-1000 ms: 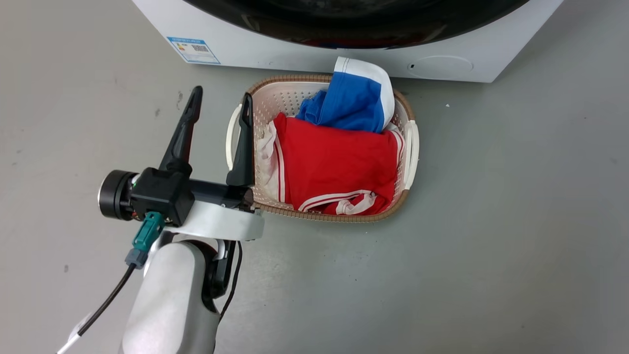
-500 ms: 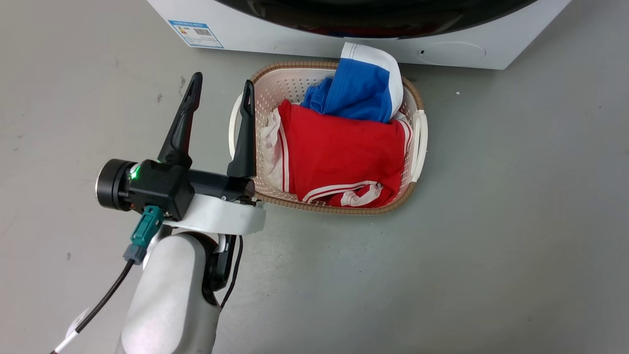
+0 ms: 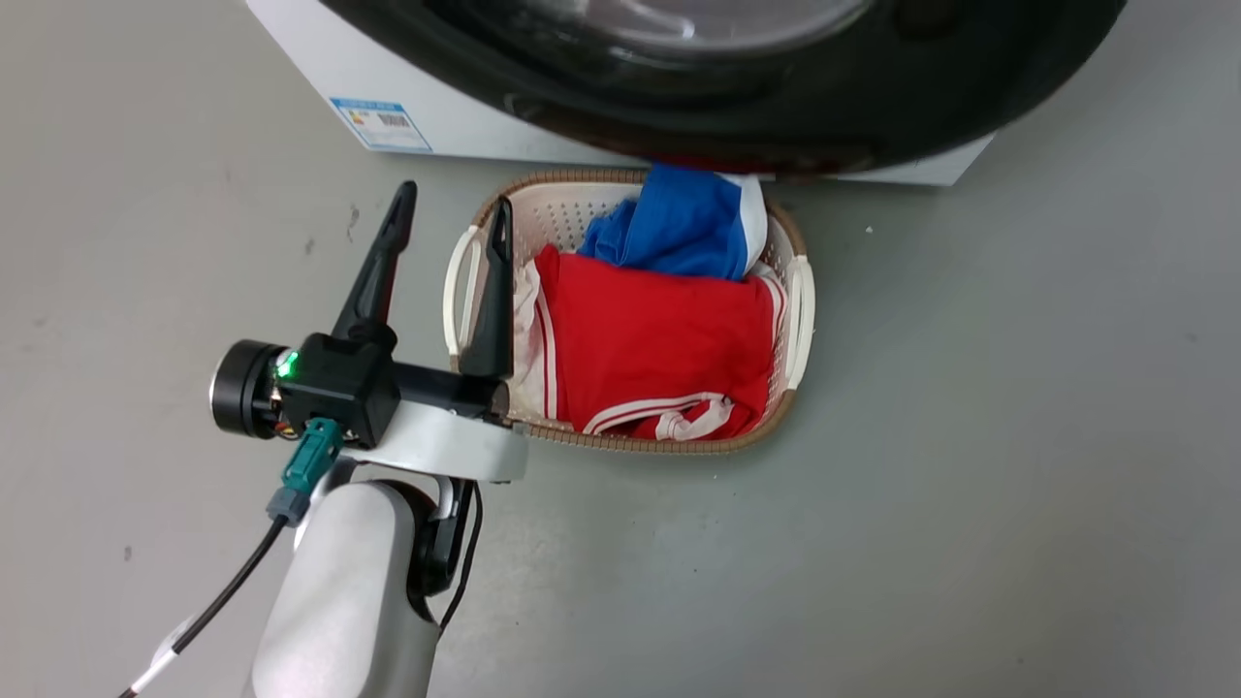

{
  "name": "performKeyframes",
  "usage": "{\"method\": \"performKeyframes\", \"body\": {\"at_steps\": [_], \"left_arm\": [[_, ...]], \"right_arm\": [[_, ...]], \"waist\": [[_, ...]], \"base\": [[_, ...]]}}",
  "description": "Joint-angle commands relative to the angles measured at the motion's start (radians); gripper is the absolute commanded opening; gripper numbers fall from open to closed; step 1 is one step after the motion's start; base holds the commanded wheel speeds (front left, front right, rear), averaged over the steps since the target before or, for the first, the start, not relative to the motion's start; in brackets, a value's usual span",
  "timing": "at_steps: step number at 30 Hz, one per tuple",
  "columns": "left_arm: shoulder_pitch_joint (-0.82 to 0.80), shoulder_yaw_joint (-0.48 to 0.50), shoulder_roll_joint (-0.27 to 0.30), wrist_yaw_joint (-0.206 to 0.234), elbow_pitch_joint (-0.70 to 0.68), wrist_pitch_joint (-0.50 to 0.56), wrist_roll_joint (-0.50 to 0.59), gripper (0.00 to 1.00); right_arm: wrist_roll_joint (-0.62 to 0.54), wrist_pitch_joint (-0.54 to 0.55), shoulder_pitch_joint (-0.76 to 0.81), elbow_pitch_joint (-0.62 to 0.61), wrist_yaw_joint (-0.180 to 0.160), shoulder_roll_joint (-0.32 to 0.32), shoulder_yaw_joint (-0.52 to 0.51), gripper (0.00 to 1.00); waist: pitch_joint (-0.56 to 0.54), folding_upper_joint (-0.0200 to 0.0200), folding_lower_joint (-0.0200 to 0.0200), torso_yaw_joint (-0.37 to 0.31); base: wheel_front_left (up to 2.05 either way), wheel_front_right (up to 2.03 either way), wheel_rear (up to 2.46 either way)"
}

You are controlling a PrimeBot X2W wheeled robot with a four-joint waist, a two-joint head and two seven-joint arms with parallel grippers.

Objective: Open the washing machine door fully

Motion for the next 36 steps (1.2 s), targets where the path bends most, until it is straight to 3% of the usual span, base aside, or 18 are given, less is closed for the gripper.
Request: {"method": "performKeyframes", "body": {"at_steps": [1,14,28,36], "left_arm": [[0.014,-0.001,-0.001,-0.006,0.008,-0.003,0.005,1.0],[0.109,0.009,0.002,-0.03,0.062,-0.003,0.002,1.0],[0.209,0.016,0.002,-0.031,0.081,-0.003,-0.029,1.0],[0.234,0.004,0.001,-0.039,0.101,-0.003,-0.035,1.0]], "right_arm": [[0.002,0.016,0.034,-0.012,0.0,0.017,0.006,0.0],[0.042,0.17,0.288,-0.197,0.001,0.055,0.036,0.0],[0.081,0.256,0.559,-0.432,0.001,0.121,0.067,0.0],[0.088,0.249,0.68,-0.52,0.001,0.181,0.088,0.0]], "waist": [[-0.028,-0.0001,0.0,-0.007],[-0.172,-0.0001,0.0,-0.002],[-0.292,-0.0001,0.0,0.095],[-0.334,-0.0001,0.0,0.148]], "base": [[0.0,0.0,0.0],[0.0,0.0,0.0],[0.0,0.0,0.0],[0.0,0.0,0.0]]}}
